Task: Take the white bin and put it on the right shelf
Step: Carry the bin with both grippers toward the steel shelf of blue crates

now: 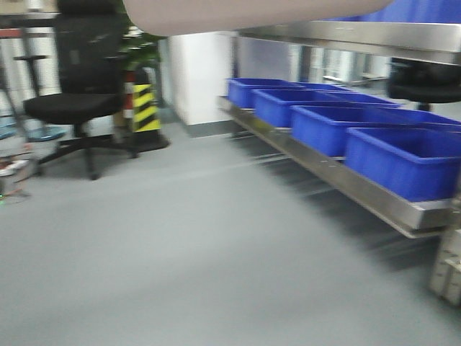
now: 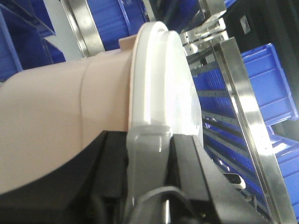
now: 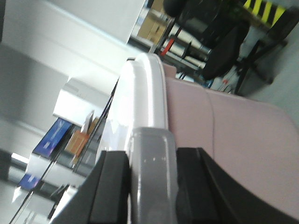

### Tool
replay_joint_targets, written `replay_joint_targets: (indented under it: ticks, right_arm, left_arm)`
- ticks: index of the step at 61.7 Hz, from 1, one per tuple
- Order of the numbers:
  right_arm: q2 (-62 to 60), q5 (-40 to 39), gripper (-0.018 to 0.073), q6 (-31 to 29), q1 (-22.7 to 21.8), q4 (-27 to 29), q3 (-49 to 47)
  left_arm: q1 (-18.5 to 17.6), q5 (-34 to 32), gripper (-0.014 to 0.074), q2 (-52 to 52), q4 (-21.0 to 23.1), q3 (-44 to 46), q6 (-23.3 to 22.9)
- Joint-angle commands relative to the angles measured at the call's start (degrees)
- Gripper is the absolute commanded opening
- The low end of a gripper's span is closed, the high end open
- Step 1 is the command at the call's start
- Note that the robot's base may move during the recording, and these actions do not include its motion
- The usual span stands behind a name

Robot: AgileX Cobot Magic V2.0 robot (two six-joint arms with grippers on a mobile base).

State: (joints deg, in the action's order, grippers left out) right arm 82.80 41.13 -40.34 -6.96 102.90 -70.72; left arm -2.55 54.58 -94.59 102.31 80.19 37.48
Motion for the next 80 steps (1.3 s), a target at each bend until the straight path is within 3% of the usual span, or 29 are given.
replay_joint_targets:
  ticks: [1, 80]
  right_arm:
    - [-2.38, 14.16, 0.0066, 0.29, 3.06, 5.04, -2.25]
    - [-2.38, 13.83, 0.0066, 0.29, 3.06, 5.04, -2.25]
  left_arm:
    - [-3.75, 21.32, -0.0127, 3.64, 7.89, 2.27, 0.6]
    - [-3.75, 21.32, -0.0127, 3.29, 7.89, 2.27, 0.6]
